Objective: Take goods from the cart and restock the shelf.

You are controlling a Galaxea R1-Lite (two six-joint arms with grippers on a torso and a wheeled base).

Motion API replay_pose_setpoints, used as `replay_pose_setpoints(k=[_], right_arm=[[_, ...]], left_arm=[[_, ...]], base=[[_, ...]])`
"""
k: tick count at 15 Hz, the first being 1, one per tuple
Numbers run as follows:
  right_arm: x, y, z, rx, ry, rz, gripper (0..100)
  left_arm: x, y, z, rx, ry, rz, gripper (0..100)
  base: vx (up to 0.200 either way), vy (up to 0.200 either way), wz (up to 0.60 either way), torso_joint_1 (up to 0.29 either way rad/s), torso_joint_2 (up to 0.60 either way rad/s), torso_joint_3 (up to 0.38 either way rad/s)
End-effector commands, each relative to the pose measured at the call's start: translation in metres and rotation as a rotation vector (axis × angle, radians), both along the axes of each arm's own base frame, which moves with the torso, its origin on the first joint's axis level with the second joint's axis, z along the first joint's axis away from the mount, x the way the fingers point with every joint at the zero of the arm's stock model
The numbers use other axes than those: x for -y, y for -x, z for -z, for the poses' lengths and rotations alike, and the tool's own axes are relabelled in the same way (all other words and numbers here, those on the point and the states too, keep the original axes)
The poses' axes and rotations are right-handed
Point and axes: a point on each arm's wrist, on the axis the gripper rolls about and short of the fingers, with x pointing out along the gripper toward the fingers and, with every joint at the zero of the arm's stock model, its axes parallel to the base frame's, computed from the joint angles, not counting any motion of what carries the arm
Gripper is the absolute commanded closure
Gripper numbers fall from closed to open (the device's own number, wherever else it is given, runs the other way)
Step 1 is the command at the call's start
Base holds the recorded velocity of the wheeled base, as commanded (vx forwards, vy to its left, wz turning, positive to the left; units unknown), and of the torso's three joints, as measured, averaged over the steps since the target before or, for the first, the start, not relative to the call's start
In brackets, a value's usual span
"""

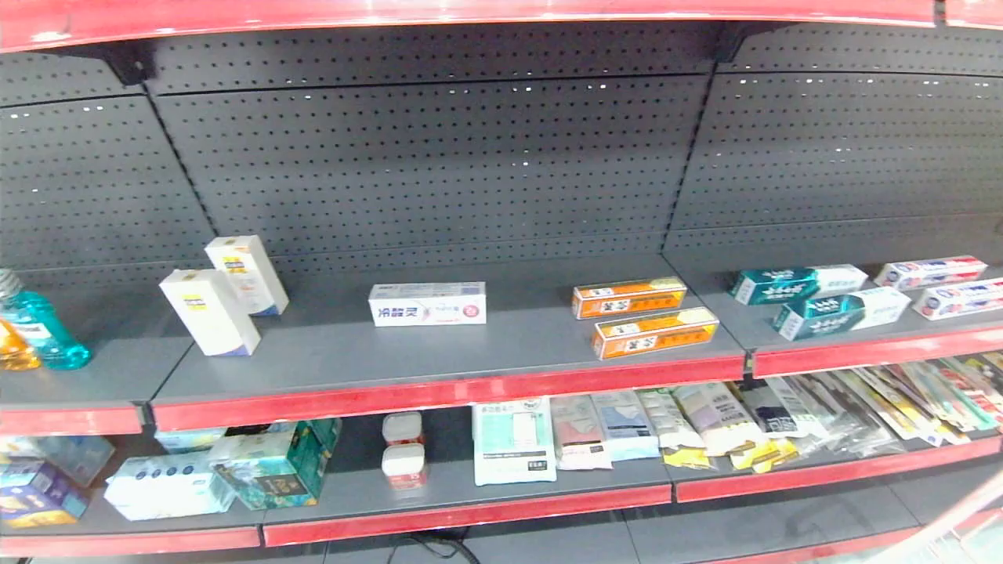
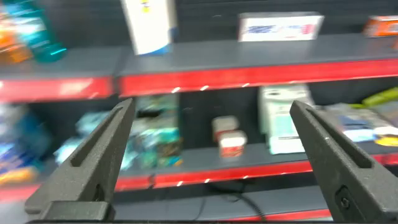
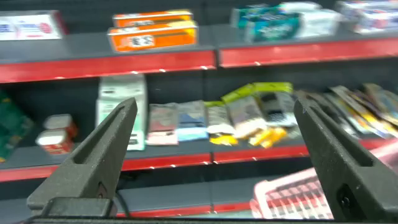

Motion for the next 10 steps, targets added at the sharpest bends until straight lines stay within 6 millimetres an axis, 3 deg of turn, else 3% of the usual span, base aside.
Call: replay_pose_setpoints(k=[1,10], right_arm=[[0.0000,0.0000,0.0000,0.000,0.000,-0.001,0],[-0.0001,0.0000,0.0000,0.000,-0.002,-0.002,0]], left_arm=[[0.0000,-0.0001,-0.0001,-0.001,0.000,0.000,0],[0.0000,-0.0001,-0.0001,-0.001,0.000,0.000,0]], base=[[0.000,0.000,-0.60,0.007,0.00,0.002],[0.000,0.000,-0.60,0.001,0.00,0.001]])
